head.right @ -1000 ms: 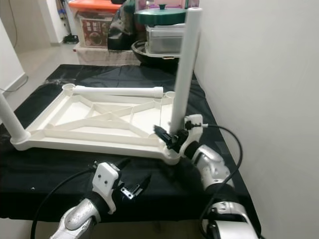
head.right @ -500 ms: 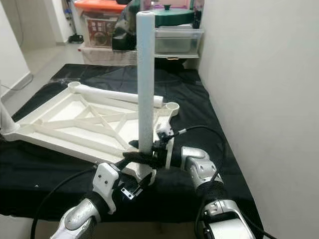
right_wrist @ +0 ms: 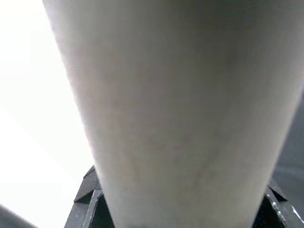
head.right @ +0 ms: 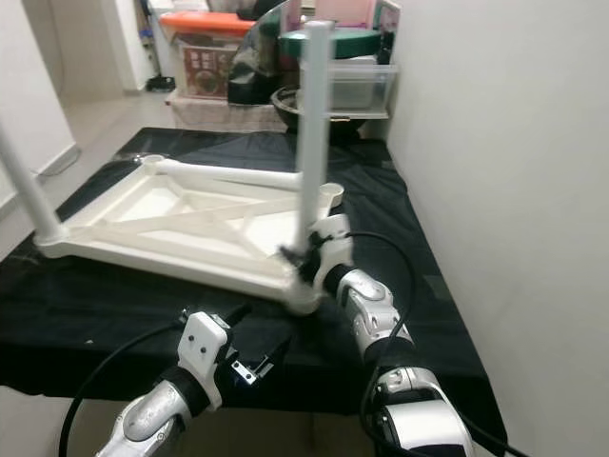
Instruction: Building children table
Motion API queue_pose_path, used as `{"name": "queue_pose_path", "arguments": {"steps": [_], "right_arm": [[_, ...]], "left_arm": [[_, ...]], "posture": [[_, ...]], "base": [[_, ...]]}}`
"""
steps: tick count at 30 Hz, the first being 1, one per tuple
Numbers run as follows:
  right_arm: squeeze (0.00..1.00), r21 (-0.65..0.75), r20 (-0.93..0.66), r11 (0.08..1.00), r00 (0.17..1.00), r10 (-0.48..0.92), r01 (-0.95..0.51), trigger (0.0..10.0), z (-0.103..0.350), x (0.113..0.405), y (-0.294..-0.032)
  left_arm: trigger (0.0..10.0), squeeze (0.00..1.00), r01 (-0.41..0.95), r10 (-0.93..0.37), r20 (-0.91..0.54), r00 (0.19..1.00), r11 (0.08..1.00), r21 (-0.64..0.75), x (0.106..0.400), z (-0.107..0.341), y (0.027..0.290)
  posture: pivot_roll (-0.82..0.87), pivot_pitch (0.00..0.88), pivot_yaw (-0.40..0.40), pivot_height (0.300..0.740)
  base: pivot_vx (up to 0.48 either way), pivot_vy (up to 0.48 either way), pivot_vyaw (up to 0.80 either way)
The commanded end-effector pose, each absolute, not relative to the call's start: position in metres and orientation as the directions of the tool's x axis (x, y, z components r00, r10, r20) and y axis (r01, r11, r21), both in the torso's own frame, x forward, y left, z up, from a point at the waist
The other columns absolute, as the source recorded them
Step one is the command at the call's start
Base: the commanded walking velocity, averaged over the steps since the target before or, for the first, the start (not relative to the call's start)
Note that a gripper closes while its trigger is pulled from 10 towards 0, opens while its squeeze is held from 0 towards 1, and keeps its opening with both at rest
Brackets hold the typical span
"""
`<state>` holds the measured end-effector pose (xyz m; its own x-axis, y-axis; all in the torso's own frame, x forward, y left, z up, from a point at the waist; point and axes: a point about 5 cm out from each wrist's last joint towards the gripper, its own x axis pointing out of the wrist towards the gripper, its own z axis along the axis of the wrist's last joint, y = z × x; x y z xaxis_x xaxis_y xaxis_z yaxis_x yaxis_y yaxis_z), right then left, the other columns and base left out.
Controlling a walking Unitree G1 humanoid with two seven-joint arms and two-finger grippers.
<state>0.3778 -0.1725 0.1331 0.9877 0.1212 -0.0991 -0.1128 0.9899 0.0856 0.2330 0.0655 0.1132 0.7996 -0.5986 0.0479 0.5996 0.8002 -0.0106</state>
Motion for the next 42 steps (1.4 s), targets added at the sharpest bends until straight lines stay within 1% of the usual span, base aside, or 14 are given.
{"name": "queue_pose_path", "arguments": {"steps": [1,5,11,12,14,15,20,21,22,23,27,33,39,42], "right_arm": [[0.00,0.136,-0.183,0.987,0.981,-0.064,0.090,0.0,0.113,0.370,-0.190],[0.00,0.118,-0.274,0.842,0.832,-0.482,0.526,0.0,0.093,0.345,-0.201],[0.00,0.118,-0.265,0.815,0.809,-0.525,0.568,0.0,0.092,0.341,-0.189],[0.00,0.184,-0.232,0.855,0.867,-0.441,0.485,10.0,0.099,0.349,-0.165],[0.00,0.203,-0.195,0.879,0.898,-0.395,0.431,10.0,0.104,0.353,-0.157],[1.00,0.206,-0.171,0.890,0.911,-0.375,0.406,10.0,0.108,0.355,-0.153],[1.00,0.224,-0.072,0.929,0.956,-0.285,0.294,10.0,0.119,0.358,-0.149],[0.74,0.214,-0.041,0.939,0.963,-0.268,0.270,10.0,0.122,0.359,-0.152],[0.74,0.214,-0.041,0.939,0.963,-0.268,0.270,10.0,0.122,0.359,-0.152],[0.00,0.251,-0.021,0.946,0.978,-0.209,0.207,10.0,0.125,0.360,-0.152],[0.00,0.253,0.061,0.949,0.982,0.181,-0.191,10.0,0.134,0.365,-0.159],[0.00,0.270,0.047,0.844,0.882,0.470,-0.464,10.0,0.136,0.362,-0.168],[0.00,0.251,0.027,0.635,0.661,0.750,-0.731,10.0,0.139,0.347,-0.163],[0.00,0.247,0.008,0.443,0.459,0.889,-0.862,10.0,0.139,0.333,-0.150]], "left_arm": [[10.0,0.00,0.601,-0.600,0.035,0.799,0.799,-0.017,0.232,0.111,0.066],[10.0,0.00,0.605,-0.604,0.033,0.796,0.796,-0.015,0.232,0.110,0.066],[10.0,0.00,0.605,-0.604,0.032,0.796,0.796,-0.016,0.232,0.110,0.065],[10.0,0.00,0.604,-0.603,0.033,0.797,0.797,-0.017,0.232,0.110,0.065],[10.0,0.00,0.603,-0.602,0.033,0.798,0.798,-0.017,0.232,0.110,0.065],[10.0,0.00,0.603,-0.602,0.033,0.798,0.798,-0.018,0.232,0.110,0.065],[10.0,0.00,0.601,-0.600,0.034,0.799,0.799,-0.020,0.233,0.110,0.065],[10.0,0.00,0.600,-0.600,0.035,0.800,0.799,-0.021,0.233,0.110,0.065],[10.0,0.00,0.600,-0.600,0.035,0.800,0.799,-0.021,0.233,0.110,0.065],[10.0,0.00,0.600,-0.599,0.035,0.800,0.800,-0.022,0.233,0.110,0.065],[10.0,0.00,0.600,-0.599,0.036,0.800,0.799,-0.023,0.234,0.110,0.064],[10.0,0.00,0.602,-0.601,0.036,0.798,0.798,-0.023,0.234,0.110,0.064],[10.0,0.00,0.602,-0.601,0.038,0.798,0.798,-0.022,0.234,0.111,0.063],[10.0,0.00,0.600,-0.599,0.040,0.800,0.800,-0.020,0.234,0.111,0.064]], "posture": [[0.05,0.000,-0.035,0.740],[0.05,0.000,-0.032,0.740],[0.05,0.000,-0.035,0.740],[0.05,0.000,-0.034,0.740],[0.05,0.000,-0.037,0.740],[0.05,0.000,-0.038,0.740],[0.05,0.000,-0.039,0.740],[0.05,0.000,-0.039,0.740],[0.05,0.000,-0.039,0.740],[0.04,0.000,-0.037,0.740],[0.04,0.000,-0.033,0.740],[0.04,0.000,-0.035,0.740],[0.05,0.000,-0.041,0.740],[0.05,0.000,-0.038,0.740]], "base": [[0.000,0.000,0.00],[0.000,0.000,0.00],[0.000,0.000,0.00],[0.000,0.000,0.00],[0.000,0.000,0.00],[0.000,0.000,0.00],[0.000,0.000,0.00],[0.000,0.000,0.00],[0.000,0.000,0.00],[0.000,0.000,0.00],[0.000,0.000,0.00],[0.000,0.000,0.00],[0.000,0.000,0.00],[0.000,0.000,0.00]]}}
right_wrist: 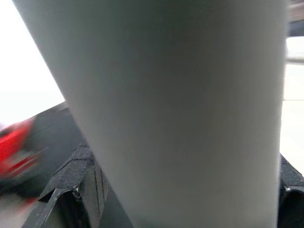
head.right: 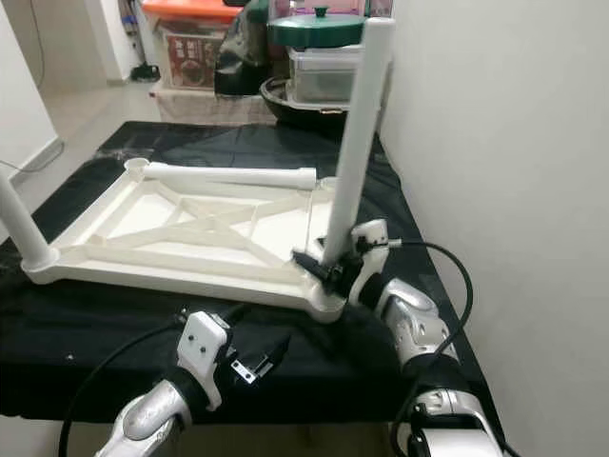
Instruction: Building children table
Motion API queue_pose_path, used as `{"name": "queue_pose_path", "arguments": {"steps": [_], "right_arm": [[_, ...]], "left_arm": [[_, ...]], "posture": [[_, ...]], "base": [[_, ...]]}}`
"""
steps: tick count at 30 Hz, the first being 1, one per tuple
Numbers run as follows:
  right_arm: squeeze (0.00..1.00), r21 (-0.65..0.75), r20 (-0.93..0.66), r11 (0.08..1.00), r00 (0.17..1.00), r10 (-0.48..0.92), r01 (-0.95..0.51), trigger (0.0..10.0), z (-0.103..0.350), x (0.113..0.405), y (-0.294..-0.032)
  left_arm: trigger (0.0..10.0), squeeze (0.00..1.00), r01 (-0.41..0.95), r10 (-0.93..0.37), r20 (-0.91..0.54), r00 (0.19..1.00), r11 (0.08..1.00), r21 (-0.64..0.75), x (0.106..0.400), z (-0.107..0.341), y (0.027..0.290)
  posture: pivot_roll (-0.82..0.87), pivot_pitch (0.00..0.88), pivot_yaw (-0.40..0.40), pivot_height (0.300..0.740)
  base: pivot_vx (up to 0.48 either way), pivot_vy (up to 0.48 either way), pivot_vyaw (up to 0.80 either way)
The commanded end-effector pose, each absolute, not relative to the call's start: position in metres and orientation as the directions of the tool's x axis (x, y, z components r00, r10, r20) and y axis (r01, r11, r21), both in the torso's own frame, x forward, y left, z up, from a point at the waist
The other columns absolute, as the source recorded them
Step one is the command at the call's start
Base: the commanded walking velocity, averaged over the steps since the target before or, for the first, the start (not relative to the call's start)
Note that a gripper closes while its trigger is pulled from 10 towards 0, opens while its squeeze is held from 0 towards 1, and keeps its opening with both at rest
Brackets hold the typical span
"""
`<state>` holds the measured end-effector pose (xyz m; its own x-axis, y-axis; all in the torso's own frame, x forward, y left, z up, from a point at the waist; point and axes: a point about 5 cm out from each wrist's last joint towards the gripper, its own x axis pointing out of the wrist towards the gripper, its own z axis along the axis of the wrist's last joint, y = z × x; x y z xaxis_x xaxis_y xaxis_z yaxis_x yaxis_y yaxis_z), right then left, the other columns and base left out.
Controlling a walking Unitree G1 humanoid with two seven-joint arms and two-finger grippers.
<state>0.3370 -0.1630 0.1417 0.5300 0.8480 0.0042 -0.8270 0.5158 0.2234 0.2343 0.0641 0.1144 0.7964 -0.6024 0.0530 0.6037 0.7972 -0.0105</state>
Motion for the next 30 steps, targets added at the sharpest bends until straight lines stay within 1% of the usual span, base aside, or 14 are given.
{"name": "queue_pose_path", "arguments": {"steps": [1,4,7,8,9,10,11,17,20,22,23,26,27,30], "right_arm": [[0.00,0.248,0.006,0.376,0.389,0.921,-0.893,10.0,0.138,0.329,-0.147],[0.00,0.251,0.027,0.248,0.263,0.964,-0.936,10.0,0.142,0.327,-0.137],[0.00,0.249,0.022,0.224,0.237,0.971,-0.942,10.0,0.142,0.327,-0.133],[0.00,0.242,0.005,0.251,0.260,0.966,-0.937,6.4,0.141,0.330,-0.132],[0.00,0.235,-0.011,0.282,0.287,0.958,-0.930,4.5,0.139,0.332,-0.131],[0.00,0.235,-0.011,0.282,0.287,0.958,-0.930,4.5,0.139,0.332,-0.131],[0.00,0.206,-0.038,0.359,0.359,0.932,-0.910,0.0,0.136,0.337,-0.131],[0.00,0.159,-0.074,0.602,0.598,0.798,-0.783,0.0,0.130,0.350,-0.143],[0.00,0.160,-0.075,0.642,0.639,0.765,-0.750,0.0,0.129,0.352,-0.146],[0.00,0.160,-0.080,0.755,0.754,0.652,-0.636,0.0,0.128,0.358,-0.156],[0.00,0.160,-0.080,0.755,0.754,0.652,-0.636,0.0,0.128,0.358,-0.156],[0.00,0.103,-0.188,0.976,0.960,0.209,-0.192,0.0,0.119,0.369,-0.197],[0.00,0.103,-0.188,0.976,0.960,0.209,-0.192,0.0,0.119,0.369,-0.197],[0.00,0.024,-0.263,0.976,0.943,-0.203,0.216,0.0,0.109,0.363,-0.239]], "left_arm": [[10.0,0.00,0.599,-0.598,0.040,0.800,0.800,-0.019,0.234,0.111,0.064],[10.0,0.00,0.600,-0.599,0.039,0.799,0.800,-0.019,0.234,0.111,0.065],[10.0,0.00,0.600,-0.599,0.038,0.799,0.800,-0.019,0.234,0.111,0.065],[10.0,0.00,0.600,-0.599,0.038,0.800,0.800,-0.019,0.234,0.111,0.065],[10.0,0.00,0.600,-0.599,0.038,0.800,0.800,-0.019,0.234,0.111,0.065],[10.0,0.00,0.600,-0.599,0.038,0.800,0.800,-0.019,0.234,0.111,0.065],[10.0,0.00,0.600,-0.599,0.038,0.800,0.800,-0.019,0.234,0.111,0.065],[10.0,0.00,0.600,-0.599,0.037,0.800,0.800,-0.021,0.234,0.111,0.065],[10.0,0.00,0.600,-0.599,0.037,0.800,0.800,-0.021,0.234,0.111,0.065],[10.0,0.00,0.600,-0.599,0.036,0.800,0.800,-0.021,0.234,0.111,0.065],[10.0,0.00,0.600,-0.599,0.036,0.800,0.800,-0.021,0.234,0.111,0.065],[10.0,0.00,0.601,-0.600,0.036,0.799,0.799,-0.020,0.234,0.111,0.065],[10.0,0.00,0.601,-0.600,0.036,0.799,0.799,-0.020,0.234,0.111,0.065],[10.0,0.00,0.603,-0.602,0.035,0.798,0.797,-0.020,0.235,0.111,0.065]], "posture": [[0.05,0.000,-0.038,0.740],[0.05,0.000,-0.035,0.740],[0.06,0.000,-0.037,0.740],[0.06,0.000,-0.037,0.740],[0.06,0.000,-0.037,0.740],[0.06,0.000,-0.037,0.740],[0.06,0.000,-0.039,0.740],[0.05,0.000,-0.039,0.740],[0.05,0.000,-0.038,0.740],[0.05,0.000,-0.037,0.740],[0.05,0.000,-0.037,0.740],[0.05,0.000,-0.034,0.740],[0.05,0.000,-0.034,0.740],[0.05,0.000,-0.034,0.740]], "base": [[0.000,0.000,0.00],[0.000,0.000,0.00],[0.000,0.000,0.00],[0.000,0.000,0.00],[0.000,0.000,0.00],[0.000,0.000,0.00],[0.000,0.000,0.00],[0.000,0.000,0.00],[0.000,0.000,0.00],[0.000,0.000,0.00],[0.000,0.000,0.00],[0.000,0.000,0.00],[0.000,0.000,0.00],[0.000,0.000,0.00]]}}
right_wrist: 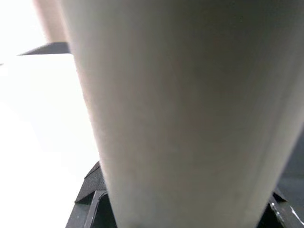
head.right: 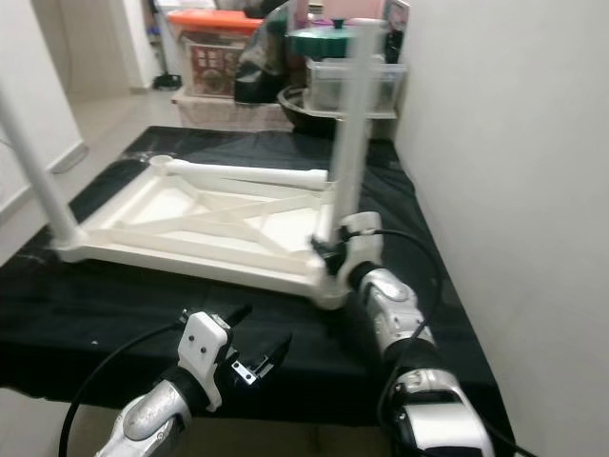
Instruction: Building children table
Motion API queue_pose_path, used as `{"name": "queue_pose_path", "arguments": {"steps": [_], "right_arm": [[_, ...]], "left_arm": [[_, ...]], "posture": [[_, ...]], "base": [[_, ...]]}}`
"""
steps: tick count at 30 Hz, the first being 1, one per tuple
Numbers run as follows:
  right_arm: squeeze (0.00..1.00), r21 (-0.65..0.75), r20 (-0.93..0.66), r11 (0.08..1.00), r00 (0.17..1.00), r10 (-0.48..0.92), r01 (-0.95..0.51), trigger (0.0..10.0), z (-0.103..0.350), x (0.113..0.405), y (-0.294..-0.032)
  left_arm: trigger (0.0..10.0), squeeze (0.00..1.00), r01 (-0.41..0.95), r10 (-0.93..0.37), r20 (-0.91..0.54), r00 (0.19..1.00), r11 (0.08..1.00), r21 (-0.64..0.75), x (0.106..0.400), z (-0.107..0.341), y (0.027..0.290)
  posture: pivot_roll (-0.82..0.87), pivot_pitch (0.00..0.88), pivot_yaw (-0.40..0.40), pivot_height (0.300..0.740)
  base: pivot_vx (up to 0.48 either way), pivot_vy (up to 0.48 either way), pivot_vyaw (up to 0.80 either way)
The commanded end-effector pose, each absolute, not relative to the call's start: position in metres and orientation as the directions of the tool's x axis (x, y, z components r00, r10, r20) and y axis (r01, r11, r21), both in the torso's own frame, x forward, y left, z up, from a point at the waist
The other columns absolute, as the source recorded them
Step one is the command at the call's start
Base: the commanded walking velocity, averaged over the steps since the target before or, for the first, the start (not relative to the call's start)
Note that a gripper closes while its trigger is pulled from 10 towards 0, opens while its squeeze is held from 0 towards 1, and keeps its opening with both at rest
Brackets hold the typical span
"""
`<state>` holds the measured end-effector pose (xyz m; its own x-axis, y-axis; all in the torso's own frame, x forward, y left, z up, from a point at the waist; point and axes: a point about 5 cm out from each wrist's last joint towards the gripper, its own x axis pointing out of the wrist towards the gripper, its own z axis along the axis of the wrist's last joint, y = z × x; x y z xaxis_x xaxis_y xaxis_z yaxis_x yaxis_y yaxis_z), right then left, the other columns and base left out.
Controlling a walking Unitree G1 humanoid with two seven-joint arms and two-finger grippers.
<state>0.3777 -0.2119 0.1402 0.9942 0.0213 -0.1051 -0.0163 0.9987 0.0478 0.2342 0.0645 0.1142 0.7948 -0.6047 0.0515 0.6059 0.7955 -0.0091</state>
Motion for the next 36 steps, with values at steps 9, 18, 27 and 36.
{"name": "queue_pose_path", "arguments": {"steps": [9,18,27,36], "right_arm": [[0.00,0.039,-0.265,0.823,0.799,-0.539,0.567,0.0,0.113,0.357,-0.266],[0.00,0.159,-0.280,0.657,0.671,-0.686,0.737,6.0,0.123,0.362,-0.257],[1.00,0.166,-0.262,0.696,0.712,-0.652,0.698,10.0,0.123,0.367,-0.238],[0.00,0.163,-0.184,0.737,0.754,-0.630,0.655,10.0,0.120,0.362,-0.231]], "left_arm": [[10.0,0.00,0.605,-0.604,0.034,0.796,0.796,-0.020,0.235,0.111,0.064],[10.0,0.00,0.601,-0.600,0.035,0.799,0.799,-0.017,0.233,0.111,0.064],[10.0,0.00,0.605,-0.605,0.031,0.796,0.796,-0.021,0.232,0.110,0.063],[10.0,0.00,0.606,-0.605,0.028,0.796,0.795,-0.021,0.232,0.109,0.064]], "posture": [[0.05,0.000,-0.035,0.740],[0.06,0.000,-0.044,0.740],[0.06,0.000,-0.044,0.740],[0.05,0.000,-0.041,0.740]], "base": [[0.000,0.000,0.00],[0.000,0.000,0.00],[0.000,0.000,0.00],[0.000,0.000,0.00]]}}
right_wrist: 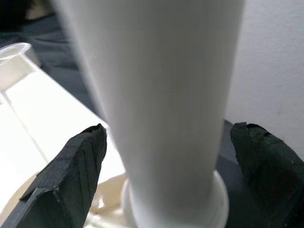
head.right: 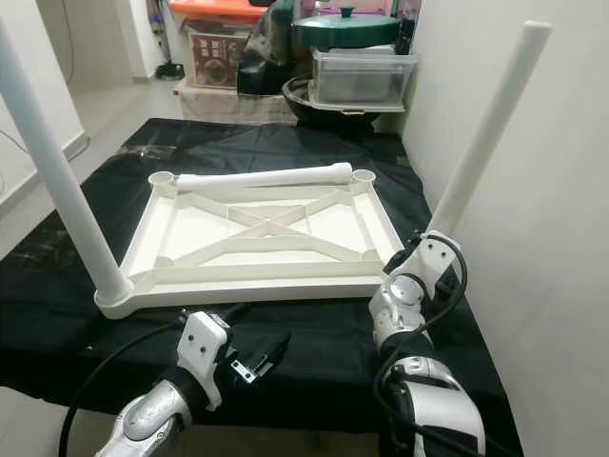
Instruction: Building children table
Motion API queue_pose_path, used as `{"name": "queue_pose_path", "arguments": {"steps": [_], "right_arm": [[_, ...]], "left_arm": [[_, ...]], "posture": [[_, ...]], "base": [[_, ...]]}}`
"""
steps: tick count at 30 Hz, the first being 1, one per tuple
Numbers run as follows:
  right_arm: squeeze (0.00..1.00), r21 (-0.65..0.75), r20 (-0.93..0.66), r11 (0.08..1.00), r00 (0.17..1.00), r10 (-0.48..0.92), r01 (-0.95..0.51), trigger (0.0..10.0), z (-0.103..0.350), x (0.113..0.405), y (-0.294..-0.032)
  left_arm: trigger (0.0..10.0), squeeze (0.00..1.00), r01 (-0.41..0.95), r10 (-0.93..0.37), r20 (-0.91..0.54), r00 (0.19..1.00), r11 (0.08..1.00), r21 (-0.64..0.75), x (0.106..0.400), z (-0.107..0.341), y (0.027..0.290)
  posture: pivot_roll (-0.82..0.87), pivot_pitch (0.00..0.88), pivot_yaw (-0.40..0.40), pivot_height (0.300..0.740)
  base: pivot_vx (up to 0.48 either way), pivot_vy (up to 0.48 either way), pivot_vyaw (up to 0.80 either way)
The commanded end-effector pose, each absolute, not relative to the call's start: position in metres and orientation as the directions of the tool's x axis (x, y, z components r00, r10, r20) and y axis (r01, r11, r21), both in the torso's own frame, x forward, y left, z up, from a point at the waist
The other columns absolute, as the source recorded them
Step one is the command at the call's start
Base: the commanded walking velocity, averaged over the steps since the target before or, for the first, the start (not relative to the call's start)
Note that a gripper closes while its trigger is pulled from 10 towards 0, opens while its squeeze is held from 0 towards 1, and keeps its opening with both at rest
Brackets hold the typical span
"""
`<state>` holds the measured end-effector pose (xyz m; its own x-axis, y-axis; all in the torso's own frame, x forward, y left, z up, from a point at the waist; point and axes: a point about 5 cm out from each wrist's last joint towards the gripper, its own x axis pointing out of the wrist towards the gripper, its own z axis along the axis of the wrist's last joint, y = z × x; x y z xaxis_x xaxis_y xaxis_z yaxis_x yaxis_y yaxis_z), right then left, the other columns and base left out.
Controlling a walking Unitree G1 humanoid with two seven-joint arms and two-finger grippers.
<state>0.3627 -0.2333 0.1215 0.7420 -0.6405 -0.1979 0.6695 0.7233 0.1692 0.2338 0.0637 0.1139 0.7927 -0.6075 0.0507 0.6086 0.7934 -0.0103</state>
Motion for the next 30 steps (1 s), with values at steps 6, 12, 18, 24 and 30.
{"name": "queue_pose_path", "arguments": {"steps": [6,12,18,24,30], "right_arm": [[0.00,0.127,-0.141,0.855,0.862,-0.486,0.503,10.0,0.111,0.343,-0.211],[0.00,0.023,-0.105,0.946,0.942,-0.319,0.323,10.0,0.108,0.315,-0.188],[0.00,-0.048,-0.030,0.983,0.984,-0.176,0.175,10.0,0.108,0.299,-0.169],[0.00,-0.051,-0.039,0.993,0.993,-0.107,0.105,10.0,0.099,0.288,-0.154],[0.00,0.001,-0.057,1.000,0.998,0.023,-0.023,10.0,0.103,0.278,-0.137]], "left_arm": [[10.0,0.00,0.607,-0.606,0.026,0.795,0.795,-0.021,0.233,0.109,0.065],[10.0,0.00,0.603,-0.602,0.023,0.798,0.798,-0.011,0.236,0.109,0.066],[10.0,0.00,0.556,-0.556,-0.007,0.831,0.831,0.004,0.241,0.106,0.071],[10.0,0.00,0.516,-0.514,-0.043,0.856,0.857,0.022,0.242,0.104,0.073],[10.0,0.00,0.470,-0.468,-0.058,0.882,0.882,0.027,0.247,0.102,0.079]], "posture": [[0.03,0.000,-0.030,0.740],[0.02,0.000,-0.023,0.740],[0.02,0.000,-0.021,0.740],[0.03,0.000,-0.021,0.740],[0.03,0.000,-0.018,0.740]], "base": [[0.000,0.000,0.00],[0.000,0.000,0.00],[0.000,0.000,0.00],[0.000,0.000,0.00],[0.000,0.000,0.00]]}}
